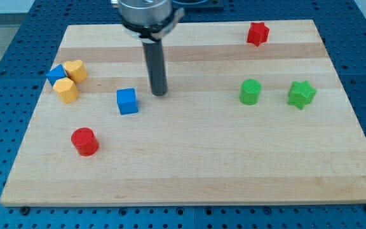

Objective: Place the blue cube to the right of the yellow hexagon

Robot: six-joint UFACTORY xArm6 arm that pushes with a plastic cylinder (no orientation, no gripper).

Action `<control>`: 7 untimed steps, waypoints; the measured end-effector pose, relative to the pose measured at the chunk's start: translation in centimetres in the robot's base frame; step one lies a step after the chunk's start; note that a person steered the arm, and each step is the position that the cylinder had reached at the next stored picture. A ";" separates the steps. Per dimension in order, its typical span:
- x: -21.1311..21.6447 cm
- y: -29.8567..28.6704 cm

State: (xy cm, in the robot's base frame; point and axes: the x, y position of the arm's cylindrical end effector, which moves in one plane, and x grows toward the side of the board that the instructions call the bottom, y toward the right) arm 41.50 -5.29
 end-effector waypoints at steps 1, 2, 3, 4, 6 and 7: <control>3.0 -0.8; 3.9 -4.9; 1.2 -8.6; 0.3 -8.4; 0.3 -8.4; 0.3 -9.1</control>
